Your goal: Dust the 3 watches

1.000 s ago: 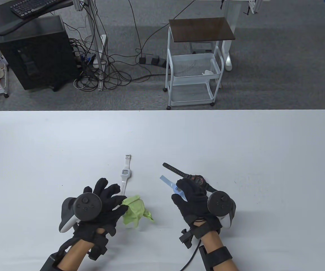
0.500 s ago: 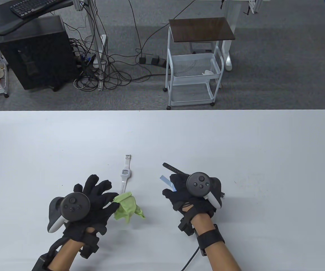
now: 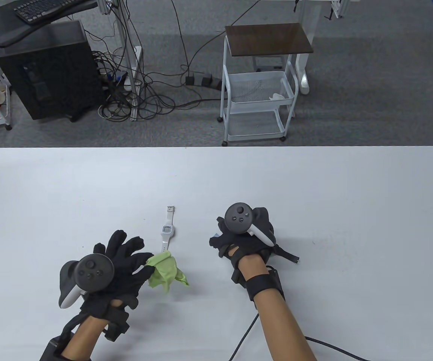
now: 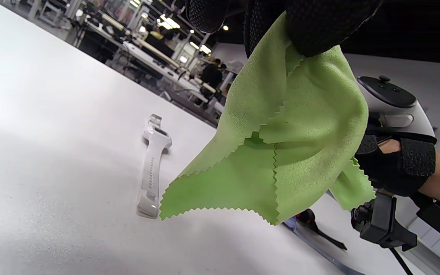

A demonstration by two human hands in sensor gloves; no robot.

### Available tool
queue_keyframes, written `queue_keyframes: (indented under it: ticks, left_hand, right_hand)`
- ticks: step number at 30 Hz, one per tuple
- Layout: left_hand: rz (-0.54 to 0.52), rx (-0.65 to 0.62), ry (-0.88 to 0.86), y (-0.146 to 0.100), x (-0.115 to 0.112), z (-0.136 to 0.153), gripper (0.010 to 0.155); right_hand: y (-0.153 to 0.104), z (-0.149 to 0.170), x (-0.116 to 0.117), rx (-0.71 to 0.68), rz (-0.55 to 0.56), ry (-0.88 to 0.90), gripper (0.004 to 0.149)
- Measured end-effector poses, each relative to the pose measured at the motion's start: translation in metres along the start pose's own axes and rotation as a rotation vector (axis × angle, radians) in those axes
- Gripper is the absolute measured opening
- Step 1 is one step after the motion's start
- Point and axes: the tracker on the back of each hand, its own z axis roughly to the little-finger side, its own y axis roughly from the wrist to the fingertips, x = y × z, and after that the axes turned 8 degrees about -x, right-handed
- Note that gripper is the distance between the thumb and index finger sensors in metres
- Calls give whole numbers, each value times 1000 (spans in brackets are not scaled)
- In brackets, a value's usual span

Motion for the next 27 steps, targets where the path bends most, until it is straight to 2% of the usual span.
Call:
queue_keyframes:
  ticks: [13, 27]
  left_hand:
    - [-9, 0, -1, 0, 3, 2, 45]
    - [0, 10, 5, 0, 3, 3, 46]
  right_hand:
    - [14, 10, 5, 55, -37, -81, 64]
    - [38, 2, 38, 116, -46, -329, 59]
